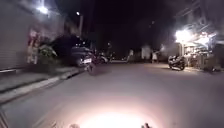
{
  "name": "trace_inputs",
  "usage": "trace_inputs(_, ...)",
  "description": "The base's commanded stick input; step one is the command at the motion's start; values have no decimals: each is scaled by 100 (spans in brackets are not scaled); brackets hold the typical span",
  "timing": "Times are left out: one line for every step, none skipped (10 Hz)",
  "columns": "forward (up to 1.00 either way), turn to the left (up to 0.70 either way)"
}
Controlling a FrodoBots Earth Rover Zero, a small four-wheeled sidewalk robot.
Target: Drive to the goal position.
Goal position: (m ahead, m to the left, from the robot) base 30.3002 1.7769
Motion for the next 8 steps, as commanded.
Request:
trace_inputs(85,-34)
trace_inputs(85,-34)
trace_inputs(85,-27)
trace_inputs(85,-13)
trace_inputs(85,0)
trace_inputs(85,0)
trace_inputs(85,0)
trace_inputs(85,0)
